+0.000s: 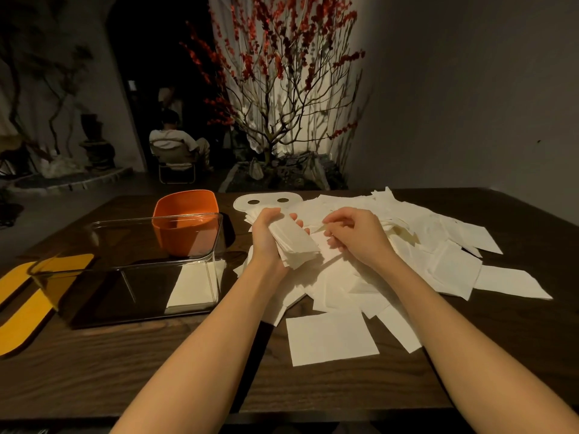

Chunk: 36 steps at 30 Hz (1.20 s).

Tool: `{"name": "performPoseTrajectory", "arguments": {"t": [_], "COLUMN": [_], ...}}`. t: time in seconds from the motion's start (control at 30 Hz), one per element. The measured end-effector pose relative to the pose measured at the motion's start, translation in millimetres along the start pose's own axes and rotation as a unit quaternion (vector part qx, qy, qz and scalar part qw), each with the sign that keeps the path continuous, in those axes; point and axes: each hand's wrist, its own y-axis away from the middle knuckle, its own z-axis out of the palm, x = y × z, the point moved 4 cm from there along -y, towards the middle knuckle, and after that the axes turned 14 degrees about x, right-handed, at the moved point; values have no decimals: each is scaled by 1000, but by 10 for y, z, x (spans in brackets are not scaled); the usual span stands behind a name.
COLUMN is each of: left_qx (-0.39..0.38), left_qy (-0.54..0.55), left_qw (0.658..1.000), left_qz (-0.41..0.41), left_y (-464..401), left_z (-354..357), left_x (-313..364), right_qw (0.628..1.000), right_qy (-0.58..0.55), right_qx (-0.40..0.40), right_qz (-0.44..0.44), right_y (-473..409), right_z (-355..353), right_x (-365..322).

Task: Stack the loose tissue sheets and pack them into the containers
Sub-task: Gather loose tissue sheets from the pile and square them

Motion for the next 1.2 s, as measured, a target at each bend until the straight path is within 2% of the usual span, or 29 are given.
{"name": "performPoseTrajectory", "arguments": {"t": [0.07, 0.1, 0.13, 0.23, 0.33, 0.6, 0.77, 0.97, 1.2], "left_qx": [7, 11, 14, 19, 27, 44, 41, -14, -18], "left_qy": [-26, -37, -45, -64, -79, -56, -88, -158, -166], "left_qw": [1000, 999, 999, 998, 997, 997, 995, 987, 985], "left_qz": [4, 6, 6, -1, 0, 15, 37, 15, 55], "left_y": [-22, -40, -59, -121, -170, -195, -226, -228, -297], "left_z": [2, -2, -8, -31, -61, -120, -154, -128, -126], "left_x": [-5, -4, -5, -3, 23, 162, 212, 106, 12], "right_qw": [991, 980, 966, 916, 882, 867, 891, 892, 885], "right_qy": [95, 153, 206, 303, 353, 341, 310, 318, 322], "right_qx": [35, 28, -8, -189, -246, -163, -101, -79, -105], "right_qz": [-87, -126, -154, -183, -194, -325, -315, -313, -319], "right_y": [-55, -75, -92, -46, -28, -31, -78, -108, -105], "right_z": [-44, -53, -54, -19, 23, 196, 181, 175, 140], "right_x": [-20, -24, -8, 81, 161, 98, 159, 165, 148]}}
